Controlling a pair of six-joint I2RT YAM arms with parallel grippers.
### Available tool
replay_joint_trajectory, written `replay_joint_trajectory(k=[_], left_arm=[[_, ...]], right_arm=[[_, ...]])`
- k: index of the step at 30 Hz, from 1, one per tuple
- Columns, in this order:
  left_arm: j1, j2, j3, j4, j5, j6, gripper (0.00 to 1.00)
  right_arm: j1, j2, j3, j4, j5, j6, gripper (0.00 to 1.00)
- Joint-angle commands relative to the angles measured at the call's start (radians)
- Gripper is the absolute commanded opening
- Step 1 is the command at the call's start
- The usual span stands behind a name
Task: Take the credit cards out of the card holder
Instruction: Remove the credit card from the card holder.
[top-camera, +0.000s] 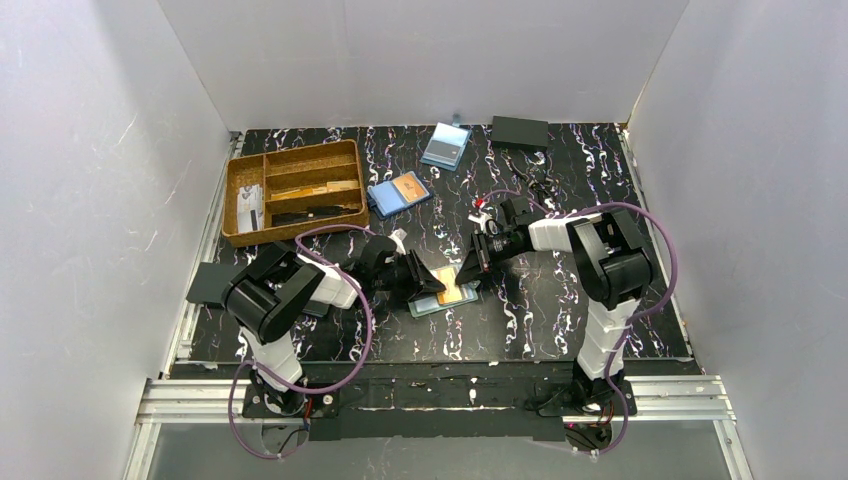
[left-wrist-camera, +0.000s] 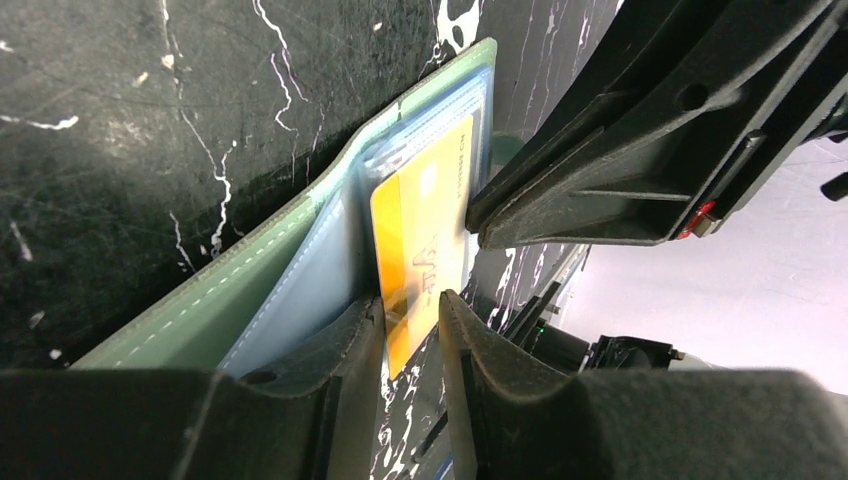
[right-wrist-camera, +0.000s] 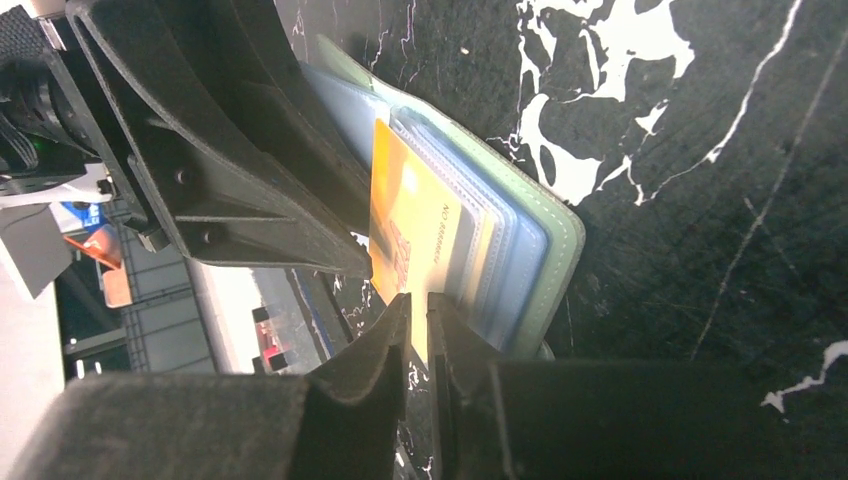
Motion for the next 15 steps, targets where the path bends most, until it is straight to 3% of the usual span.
replay_joint_trajectory(k=[1,5,10,15], left_arm=[[-0.016,0.05,-0.011,0.039,0.006,-0.022,0.26],[-0.015,0.054,-0.019,0.058,0.008,-0.031,0.22],[-0.007,0.052,-0.031,0.067,0.013,-0.03,0.01],[0.016,0.023,-0.072,0.069,0.017,-0.016,0.0]], right_arm=[[0.016,0.049,0.001,0.019,-0.02,0.017,0.19],[0.016,0.05,-0.002,0.021,-0.011,0.017,0.19],[0.016,0.053,0.011,-0.007,0.027,-0.005,0.2],[0.01,0.057,0.024,-0.058,0.131,-0.047,0.23]])
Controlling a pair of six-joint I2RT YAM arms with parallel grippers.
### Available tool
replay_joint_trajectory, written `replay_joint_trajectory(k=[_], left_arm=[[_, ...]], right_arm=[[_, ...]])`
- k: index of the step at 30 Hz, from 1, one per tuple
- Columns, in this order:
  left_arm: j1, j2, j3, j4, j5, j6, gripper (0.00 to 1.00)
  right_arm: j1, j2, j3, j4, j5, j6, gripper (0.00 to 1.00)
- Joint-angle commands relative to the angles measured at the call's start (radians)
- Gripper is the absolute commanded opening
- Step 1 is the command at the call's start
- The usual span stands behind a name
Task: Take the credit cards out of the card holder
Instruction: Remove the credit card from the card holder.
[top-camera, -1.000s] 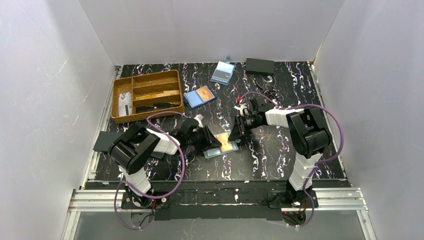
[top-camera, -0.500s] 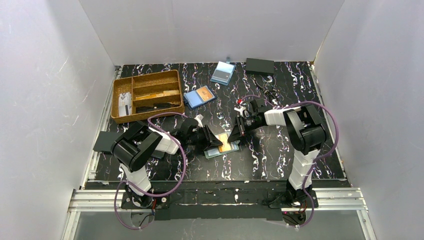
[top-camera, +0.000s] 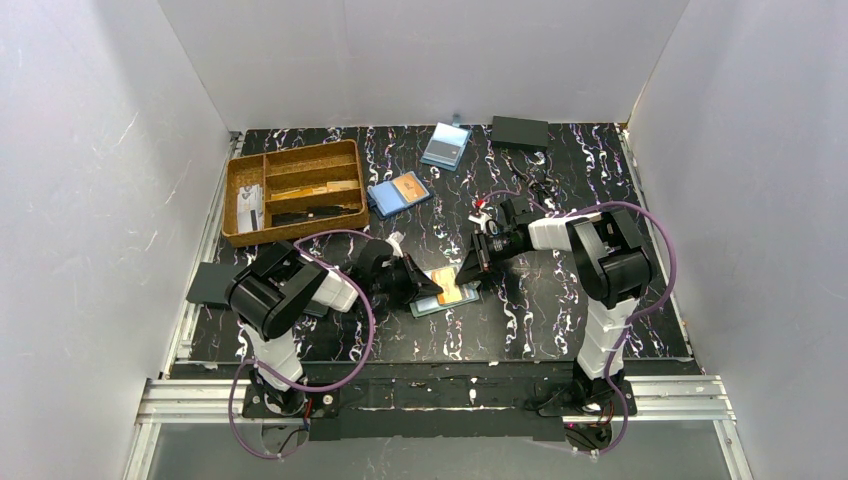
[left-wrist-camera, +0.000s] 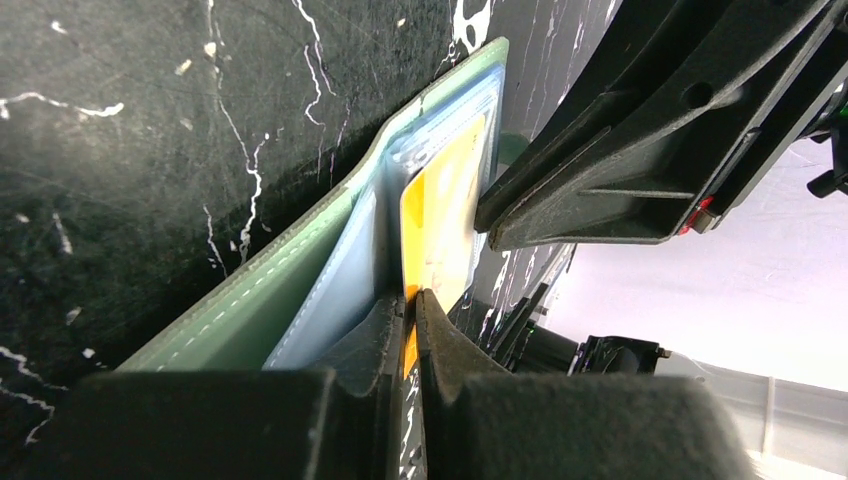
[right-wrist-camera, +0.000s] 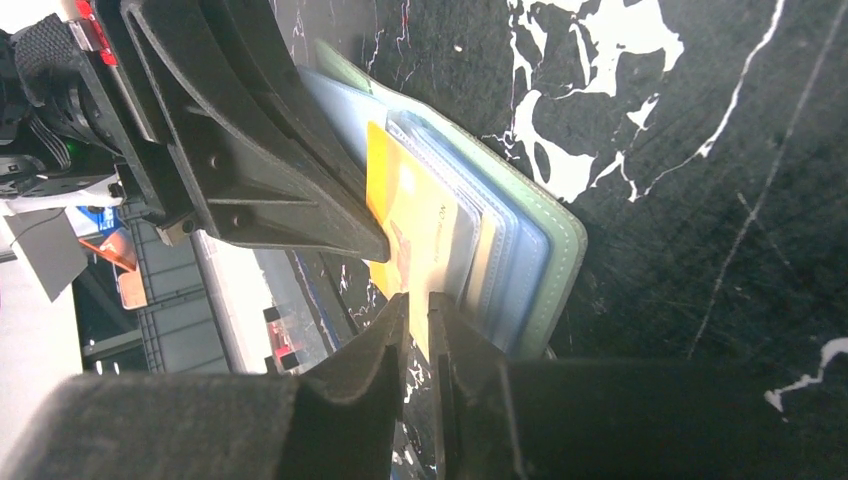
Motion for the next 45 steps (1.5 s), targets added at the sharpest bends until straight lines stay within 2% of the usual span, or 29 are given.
replay_joint_trajectory(k=[1,10,27,33,45], left_arm=[[0.012,-0.013,-0.042,-0.025,0.001,0.028,0.0],[0.045,-0.052,-0.08,-0.019,0.052,0.062,0.0],[0.094,-0.145,-0.146,-0.019,0.105,0.106,0.0],[0.128,-0.211,-0.176,-0.024,0.124,0.129,0.0],[0.149,-0.408,-0.191,-0.106,0.137,0.188,0.0]], right_arm=[[0.016,0.043,0.023,-0.063,0.16,-0.074,0.23],[0.013,0.044,0.034,-0.097,0.244,-0.105,0.27],[0.007,0.035,0.04,-0.11,0.254,-0.129,0.29],[0.005,0.022,0.052,-0.123,0.218,-0.156,0.29],[0.004,-0.078,0.06,-0.145,0.019,-0.305,0.36]])
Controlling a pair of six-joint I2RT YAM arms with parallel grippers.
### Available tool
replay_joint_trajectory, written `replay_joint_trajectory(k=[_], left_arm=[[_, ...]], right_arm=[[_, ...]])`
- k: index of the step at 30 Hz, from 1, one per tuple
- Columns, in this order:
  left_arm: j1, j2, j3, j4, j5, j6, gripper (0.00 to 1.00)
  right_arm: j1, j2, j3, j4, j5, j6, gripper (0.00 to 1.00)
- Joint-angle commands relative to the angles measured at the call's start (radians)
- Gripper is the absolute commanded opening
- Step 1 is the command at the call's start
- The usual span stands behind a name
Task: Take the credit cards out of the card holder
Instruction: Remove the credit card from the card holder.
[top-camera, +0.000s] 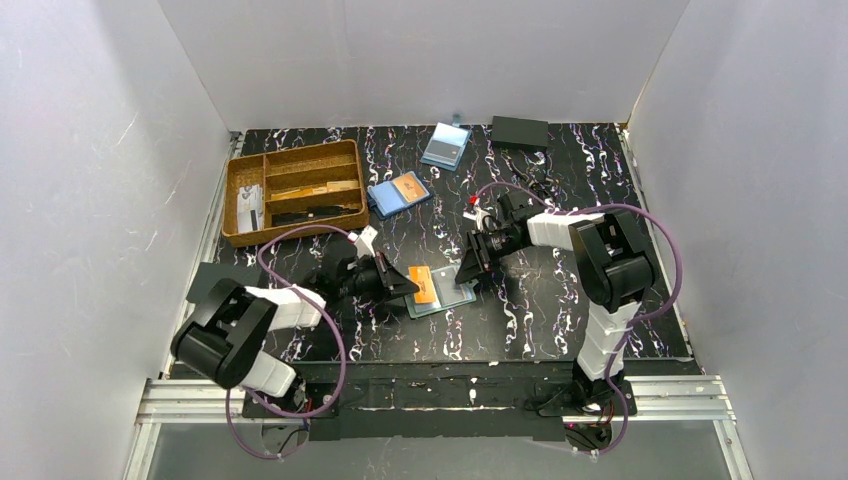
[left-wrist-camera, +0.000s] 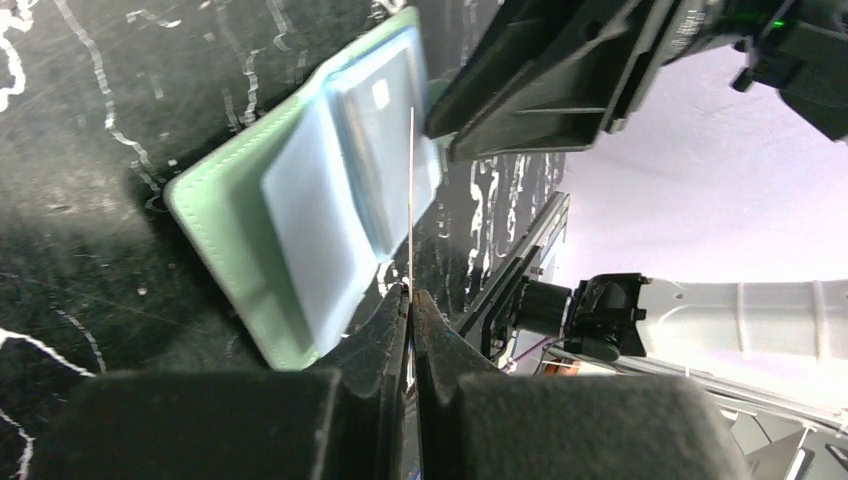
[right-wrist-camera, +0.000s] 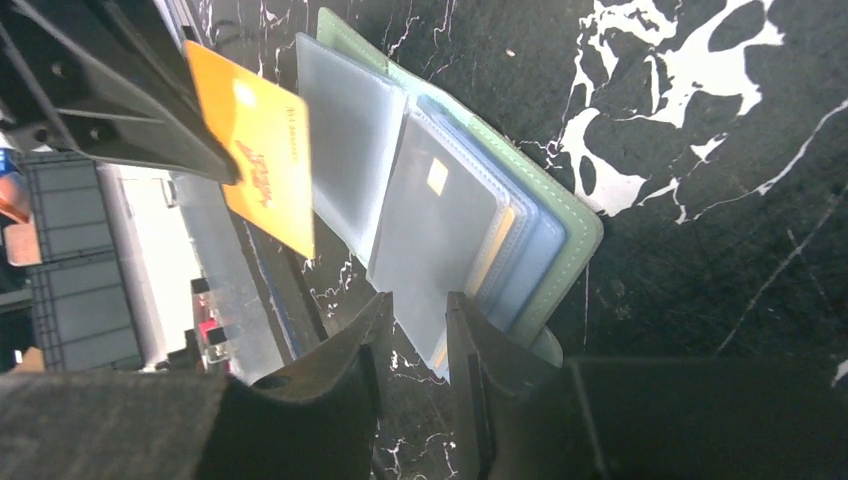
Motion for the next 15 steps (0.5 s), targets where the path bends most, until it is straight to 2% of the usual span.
replay_joint_trajectory(k=[1,8,15], left_arm=[[0.005,-0.108,-0.011,-0.051,0.015,0.05,0.0],[0.003,-0.237,-0.007,-0.069,0.005,0.038,0.0],[0.001,-0.327,0.008,-0.07,-0.018,0.006,0.0]], right_arm=[[-0.008,-0.06,0.007,-0.029,-0.016,-0.128,0.36],[-0.008,-0.102,0.03,-0.091,-0.119,-0.225,0.39],[-0.008,-0.166,0.052,-0.186,-0.203,-0.354,0.47]])
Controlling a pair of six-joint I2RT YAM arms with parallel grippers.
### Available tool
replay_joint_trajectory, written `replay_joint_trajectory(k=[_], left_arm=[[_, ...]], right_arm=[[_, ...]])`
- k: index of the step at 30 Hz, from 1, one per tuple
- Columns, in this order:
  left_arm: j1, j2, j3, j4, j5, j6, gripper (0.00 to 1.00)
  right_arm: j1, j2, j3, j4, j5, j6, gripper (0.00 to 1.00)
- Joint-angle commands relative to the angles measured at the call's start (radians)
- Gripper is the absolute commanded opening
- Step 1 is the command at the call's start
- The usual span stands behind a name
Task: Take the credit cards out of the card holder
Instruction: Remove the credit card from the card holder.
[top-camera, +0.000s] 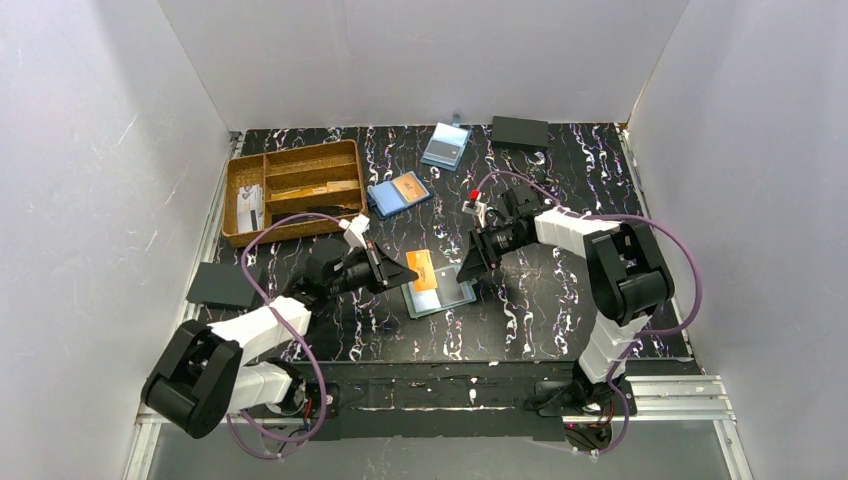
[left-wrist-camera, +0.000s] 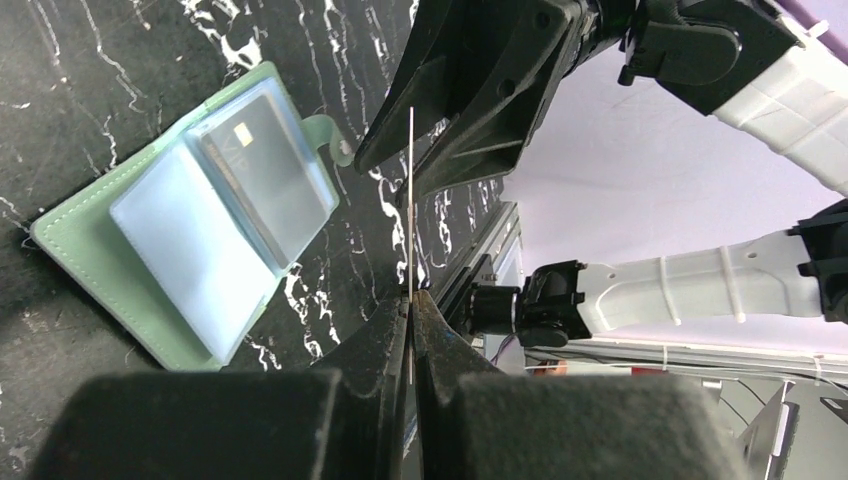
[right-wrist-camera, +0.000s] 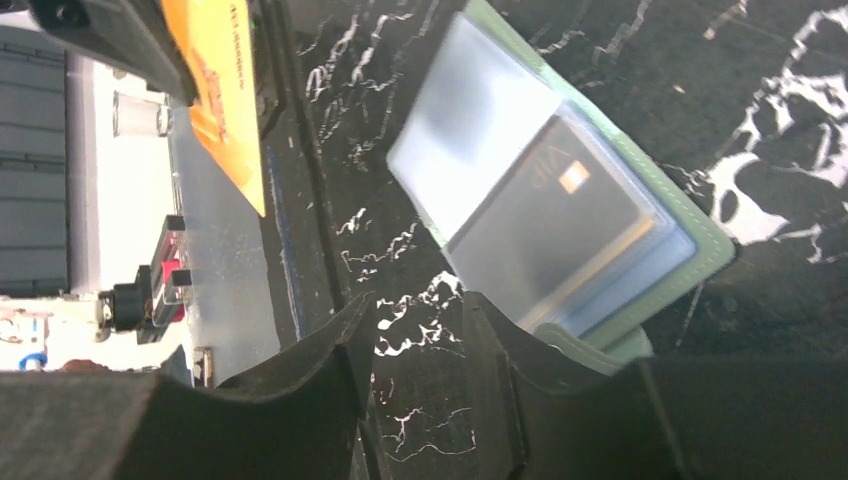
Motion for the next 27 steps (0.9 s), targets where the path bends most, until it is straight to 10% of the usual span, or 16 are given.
replay_joint_trajectory(k=[1,27], left_arm=[[-0.001,-0.068,0.011,-0.009,-0.02,-0.011,0.0],[-0.22,-0.065,0.153,0.006,-0.29,0.077,0.0]], right_arm=[[-0.008,-0.069,0.05,-0.086,-0.109,-0.126,0.48],[-0.007,-0.105,0.077,-0.299,-0.441,-0.301,0.78]])
